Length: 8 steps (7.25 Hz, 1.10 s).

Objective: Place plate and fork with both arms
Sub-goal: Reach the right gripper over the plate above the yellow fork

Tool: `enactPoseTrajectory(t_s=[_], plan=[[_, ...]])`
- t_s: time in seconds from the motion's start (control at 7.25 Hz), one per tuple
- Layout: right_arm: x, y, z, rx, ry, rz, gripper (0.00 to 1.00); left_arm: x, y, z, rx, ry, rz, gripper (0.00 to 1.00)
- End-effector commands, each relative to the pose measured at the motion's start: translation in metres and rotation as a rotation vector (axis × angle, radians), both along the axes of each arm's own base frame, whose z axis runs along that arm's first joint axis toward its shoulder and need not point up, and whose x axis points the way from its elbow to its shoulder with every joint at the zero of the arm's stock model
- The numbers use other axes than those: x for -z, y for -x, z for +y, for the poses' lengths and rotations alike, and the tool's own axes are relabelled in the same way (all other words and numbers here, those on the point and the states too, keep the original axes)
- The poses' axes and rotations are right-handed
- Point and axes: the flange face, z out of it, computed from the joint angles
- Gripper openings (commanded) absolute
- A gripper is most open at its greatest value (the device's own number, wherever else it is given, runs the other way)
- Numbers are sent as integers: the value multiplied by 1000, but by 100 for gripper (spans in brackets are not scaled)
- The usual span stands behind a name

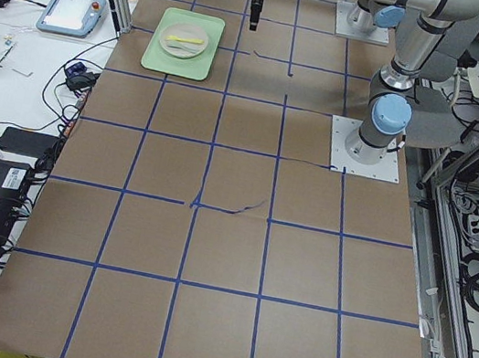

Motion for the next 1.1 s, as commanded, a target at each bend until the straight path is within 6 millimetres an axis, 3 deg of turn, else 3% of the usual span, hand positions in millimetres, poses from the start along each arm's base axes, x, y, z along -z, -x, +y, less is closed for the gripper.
enactPoseTrajectory(t_s=[0.0,0.14,0.28,0.41,0.69,0.97], plan=[[54,-44,-71,-29,21,-8,100,2,0,0,-2,-4,-1,100],[74,-47,-78,-65,10,-4,89,0,0,0,-4,0,-1,100],[101,-51,-91,-79,55,-16,89,0,0,0,-4,0,-1,100],[113,-53,-96,-84,63,-28,88,0,0,0,-5,2,0,100],[129,-58,-95,-90,33,-67,73,0,-1,0,-4,0,-2,100],[147,-59,-95,-91,10,-65,73,0,-3,-2,-10,0,-2,100]])
